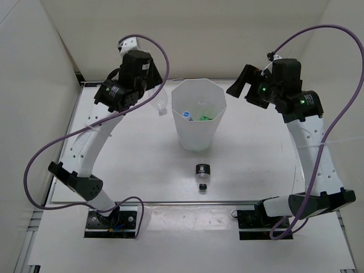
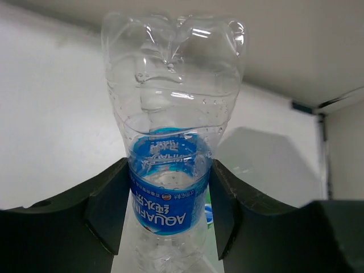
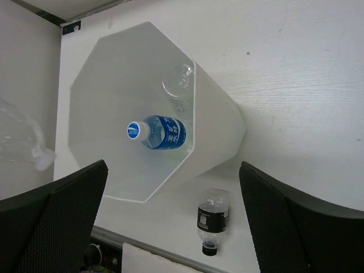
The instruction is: Put the plastic bottles in the bin
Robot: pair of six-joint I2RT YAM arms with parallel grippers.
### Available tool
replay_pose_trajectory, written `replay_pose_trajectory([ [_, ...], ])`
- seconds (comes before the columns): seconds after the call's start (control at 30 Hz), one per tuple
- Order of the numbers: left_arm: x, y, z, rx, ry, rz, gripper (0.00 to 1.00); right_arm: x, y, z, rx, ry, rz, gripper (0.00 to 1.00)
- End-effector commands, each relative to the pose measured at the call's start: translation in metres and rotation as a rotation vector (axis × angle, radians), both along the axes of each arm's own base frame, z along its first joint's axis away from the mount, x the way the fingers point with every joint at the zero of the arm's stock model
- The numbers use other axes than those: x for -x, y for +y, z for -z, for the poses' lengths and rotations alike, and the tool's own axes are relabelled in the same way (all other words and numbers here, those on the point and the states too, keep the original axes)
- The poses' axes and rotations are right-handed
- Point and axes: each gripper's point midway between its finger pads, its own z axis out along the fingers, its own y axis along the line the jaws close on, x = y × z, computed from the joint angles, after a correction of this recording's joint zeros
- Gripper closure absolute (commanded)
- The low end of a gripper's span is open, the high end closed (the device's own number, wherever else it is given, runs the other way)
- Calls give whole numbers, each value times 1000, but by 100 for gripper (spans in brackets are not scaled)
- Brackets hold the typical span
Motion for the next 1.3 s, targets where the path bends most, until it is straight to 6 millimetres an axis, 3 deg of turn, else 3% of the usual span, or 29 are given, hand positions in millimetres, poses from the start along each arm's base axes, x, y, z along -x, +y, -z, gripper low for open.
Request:
replay_pose_trajectory([
  [0.0, 10, -11, -56, -43, -157, 7, 43, 3, -3, -3, -9, -14, 10, 0],
  [0.03, 10, -26, -70, -37, -212, 47, 43, 6, -3, -6, -11, -23, 10, 0],
  [0.13, 4, -60, -79, -96, -268, 126, 41, 5, -5, -2, -4, -14, 18, 0],
  [0.2, 3, -96, -83, -140, -300, 197, 40, 3, -9, 3, 4, -5, 36, 0],
  [0.3, 5, -115, -74, -168, -312, 239, 33, 6, -13, 8, -1, 10, 51, 0],
  [0.33, 4, -123, -62, -185, -291, 255, 29, 6, -13, 12, 1, 19, 51, 0],
  [0.37, 4, -125, -56, -183, -278, 254, 10, 8, -16, 12, -6, 21, 65, 0],
  [0.4, 7, -130, -50, -190, -268, 268, 0, 10, -18, 14, -1, 24, 73, 0],
  [0.5, 18, -121, -59, -207, -285, 230, 0, 18, -25, 17, 4, 21, 91, 0],
  [0.53, 20, -102, -71, -223, -306, 163, 0, 24, -27, 24, 5, 25, 91, 0],
  [0.6, 28, -88, -86, -233, -331, 123, 0, 30, -26, 34, -2, 23, 81, 0],
  [0.63, 36, -65, -97, -234, -346, 52, 0, 44, -24, 56, -8, 59, 55, 0],
  [0.7, 44, -40, -98, -247, -343, -34, 0, 58, -19, 81, -21, 95, 28, 0],
  [0.73, 47, -26, -93, -257, -333, -80, 0, 68, -15, 83, -45, 69, 9, 0],
  [0.77, 54, -6, -79, -290, -308, -123, 0, 76, -8, 97, -52, 85, -25, 0],
  [0.8, 58, 2, -69, -286, -295, -134, 0, 91, -5, 132, -58, 147, -48, 0],
  [0.87, 70, 30, -32, -327, -220, -160, 0, 102, 10, 155, -81, 156, -118, 0],
  [0.9, 74, 36, -20, -277, -199, -192, 0, 115, 11, 184, -62, 193, -142, 0],
  [0.93, 77, 50, -6, -272, -162, -221, 0, 117, 11, 194, -36, 194, -136, 0],
  [0.97, 89, 62, 22, -300, -82, -211, 0, 121, 16, 203, -11, 185, -152, 0],
  [1.03, 99, 72, 48, -258, -15, -235, 0, 134, 23, 230, 18, 208, -196, 0],
  [1.07, 109, 79, 72, -279, 43, -220, 0, 133, 29, 230, 14, 176, -215, 0],
  [1.1, 115, 81, 84, -285, 71, -213, 0, 136, 33, 234, 21, 168, -234, 1],
  [1.13, 118, 81, 94, -271, 87, -212, 0, 142, 42, 236, 33, 157, -274, 1],
  [1.2, 130, 89, 116, -294, 144, -217, 0, 136, 45, 244, 79, 148, -256, 1],
  [1.27, 145, 99, 127, -289, 193, -255, 0, 136, 53, 247, 95, 161, -265, 1],
])
